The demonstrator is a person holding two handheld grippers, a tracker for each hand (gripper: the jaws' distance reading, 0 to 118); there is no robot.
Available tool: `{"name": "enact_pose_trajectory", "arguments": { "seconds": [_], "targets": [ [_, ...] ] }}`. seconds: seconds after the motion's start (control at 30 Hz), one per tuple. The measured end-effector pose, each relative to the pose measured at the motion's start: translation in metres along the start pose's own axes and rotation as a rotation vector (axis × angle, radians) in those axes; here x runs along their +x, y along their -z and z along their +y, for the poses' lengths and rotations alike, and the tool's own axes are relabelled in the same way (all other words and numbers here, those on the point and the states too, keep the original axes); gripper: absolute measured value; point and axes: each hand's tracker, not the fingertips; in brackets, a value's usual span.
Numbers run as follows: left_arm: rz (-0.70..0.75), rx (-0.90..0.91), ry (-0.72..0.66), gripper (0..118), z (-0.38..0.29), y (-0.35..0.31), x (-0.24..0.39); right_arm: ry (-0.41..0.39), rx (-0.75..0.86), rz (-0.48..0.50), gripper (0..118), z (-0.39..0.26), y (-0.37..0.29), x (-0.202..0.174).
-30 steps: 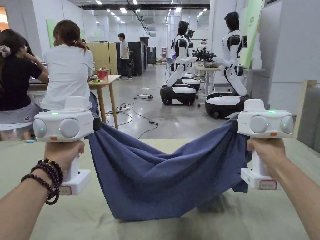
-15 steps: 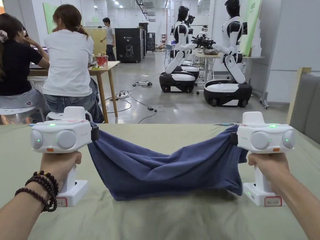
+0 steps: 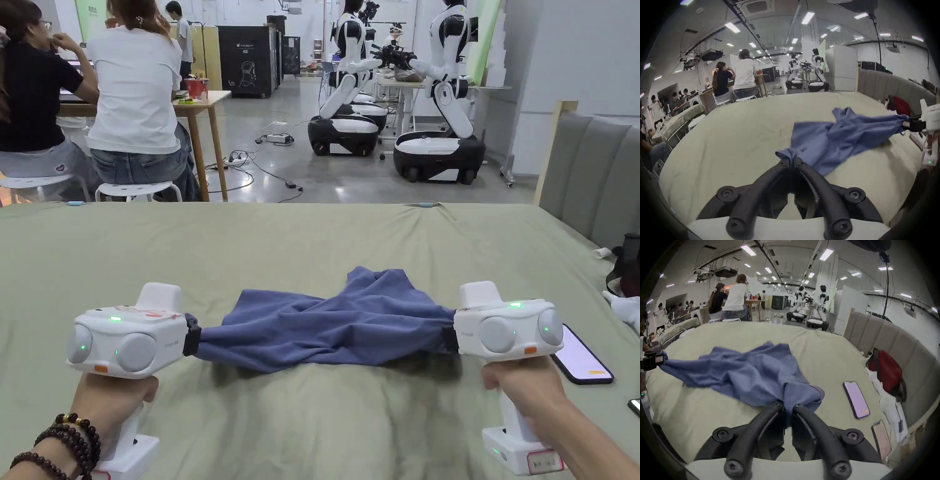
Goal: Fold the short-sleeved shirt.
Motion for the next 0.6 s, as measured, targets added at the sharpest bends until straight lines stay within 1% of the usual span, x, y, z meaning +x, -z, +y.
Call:
{"name": "enact_pose_trajectory", "arguments": {
  "seconds": [0.13, 0.23, 0.3, 0.33, 0.43, 0.6],
  "targets": [
    [0.009, -0.051, 0.018, 2, -0.021, -0.003, -0.004, 0.009, -0.033, 0.003, 7, -0.021, -0.001, 0.001],
    [0.035, -0.084, 0.04, 2, -0.036, 0.0, -0.008, 0.006, -0.062, -0.031, 7, -0.033, 0.001, 0.004],
    [0.038, -0.103, 0.034, 2, -0.046, 0.002, -0.012, 0.005, -0.078, -0.036, 7, -0.039, 0.006, 0.009],
    [0.036, -0.111, 0.026, 2, -0.05, 0.004, -0.014, 0.012, -0.096, -0.034, 7, -0.041, 0.021, 0.015],
    [0.037, -0.133, -0.017, 2, -0.058, 0.015, -0.019, 0.02, -0.135, -0.041, 7, -0.046, 0.032, 0.018],
    [0.045, -0.152, -0.044, 2, -0.067, 0.03, -0.021, -0.008, -0.184, -0.046, 7, -0.057, 0.04, 0.013]
  ]
}}
